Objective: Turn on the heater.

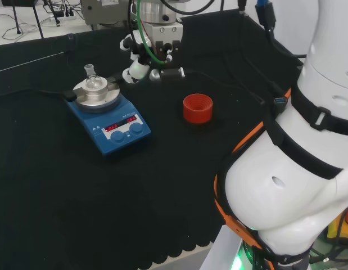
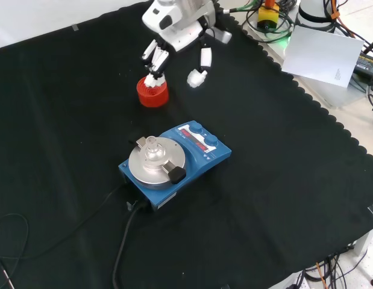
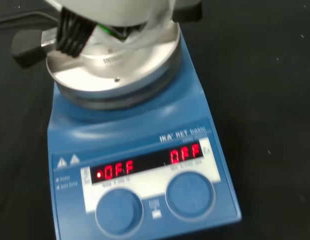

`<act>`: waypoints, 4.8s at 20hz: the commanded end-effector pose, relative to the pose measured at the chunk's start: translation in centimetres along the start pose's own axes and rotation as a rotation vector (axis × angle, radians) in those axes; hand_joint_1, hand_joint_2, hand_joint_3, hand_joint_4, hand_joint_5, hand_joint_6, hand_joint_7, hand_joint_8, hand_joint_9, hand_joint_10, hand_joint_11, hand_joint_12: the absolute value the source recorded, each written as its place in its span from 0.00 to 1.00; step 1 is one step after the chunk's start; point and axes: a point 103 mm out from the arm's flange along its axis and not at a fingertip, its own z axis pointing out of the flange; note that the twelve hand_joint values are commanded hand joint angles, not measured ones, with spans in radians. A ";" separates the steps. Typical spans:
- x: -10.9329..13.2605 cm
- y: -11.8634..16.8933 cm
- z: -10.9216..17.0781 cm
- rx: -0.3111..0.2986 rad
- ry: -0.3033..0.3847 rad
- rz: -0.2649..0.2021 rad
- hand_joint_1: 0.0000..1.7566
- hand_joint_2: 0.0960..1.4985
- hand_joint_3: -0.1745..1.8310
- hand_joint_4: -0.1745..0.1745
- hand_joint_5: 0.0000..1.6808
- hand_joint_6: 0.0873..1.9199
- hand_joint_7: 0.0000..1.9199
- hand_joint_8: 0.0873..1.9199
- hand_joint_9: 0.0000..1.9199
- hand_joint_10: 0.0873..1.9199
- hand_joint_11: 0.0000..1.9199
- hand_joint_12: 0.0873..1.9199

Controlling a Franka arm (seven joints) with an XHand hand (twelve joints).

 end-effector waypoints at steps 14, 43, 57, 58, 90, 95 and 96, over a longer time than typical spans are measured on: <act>1.2 -6.1 2.4 0.193 -0.128 0.047 0.62 0.38 0.49 0.37 0.23 0.00 0.61 0.48 0.63 0.38 0.50 0.57; 6.6 -6.7 6.7 0.571 -0.259 0.007 0.79 0.42 0.59 0.39 0.20 0.00 0.80 0.88 0.88 0.81 0.86 0.82; 6.3 -5.8 8.6 0.643 -0.271 0.014 0.80 0.42 0.61 0.42 0.17 0.00 0.80 0.88 0.88 0.81 0.86 0.82; 6.4 -5.7 8.7 0.647 -0.272 0.014 0.80 0.42 0.61 0.42 0.17 0.00 0.80 0.88 0.88 0.81 0.86 0.82; 6.1 -4.8 11.3 0.708 -0.276 0.008 0.81 0.40 0.63 0.43 0.17 0.00 0.81 0.89 0.88 0.81 0.86 0.83; 6.3 -4.7 11.5 0.711 -0.274 0.009 0.81 0.40 0.63 0.43 0.17 0.00 0.81 0.89 0.88 0.81 0.86 0.83; 6.4 -4.7 11.6 0.712 -0.276 0.009 0.81 0.40 0.63 0.43 0.17 0.00 0.81 0.89 0.88 0.81 0.86 0.83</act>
